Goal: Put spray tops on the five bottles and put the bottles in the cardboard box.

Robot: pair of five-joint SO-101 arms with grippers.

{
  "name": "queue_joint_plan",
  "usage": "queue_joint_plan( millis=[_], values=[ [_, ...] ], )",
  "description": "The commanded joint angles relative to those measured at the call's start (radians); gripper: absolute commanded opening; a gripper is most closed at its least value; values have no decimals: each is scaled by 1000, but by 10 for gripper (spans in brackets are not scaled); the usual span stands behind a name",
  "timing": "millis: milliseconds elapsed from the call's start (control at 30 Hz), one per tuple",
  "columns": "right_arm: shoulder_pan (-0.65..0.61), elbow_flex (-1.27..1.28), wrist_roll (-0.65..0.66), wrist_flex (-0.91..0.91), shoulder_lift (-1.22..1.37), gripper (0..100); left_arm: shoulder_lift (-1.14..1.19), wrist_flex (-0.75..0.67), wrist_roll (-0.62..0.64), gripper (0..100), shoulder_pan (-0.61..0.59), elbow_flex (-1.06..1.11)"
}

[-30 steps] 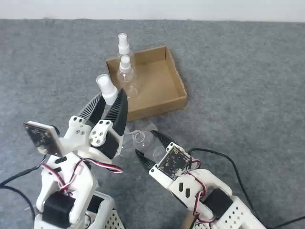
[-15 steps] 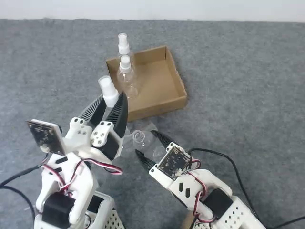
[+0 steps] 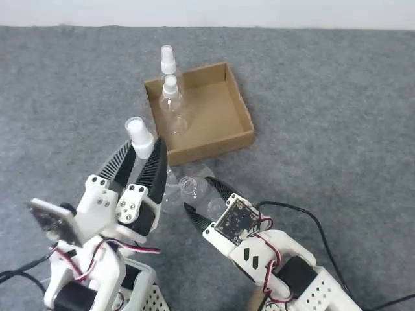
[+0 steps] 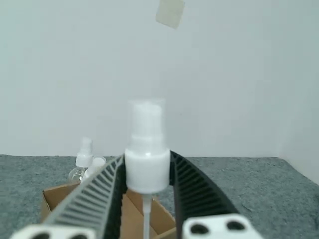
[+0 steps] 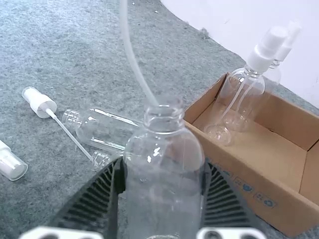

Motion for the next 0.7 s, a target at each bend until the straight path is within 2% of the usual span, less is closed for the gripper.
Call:
queue_joint_plan(
  millis=[0,500,667],
  values=[
    [-4,20,14,-22,-13,96,-18,6,-8,12,5,-7],
    [-5,20,14,-22,-12,96,-12,2,-8,12,5,-1],
    [-7,20,14,-22,-10,96,-12,-103,-8,12,6,94]
  ],
)
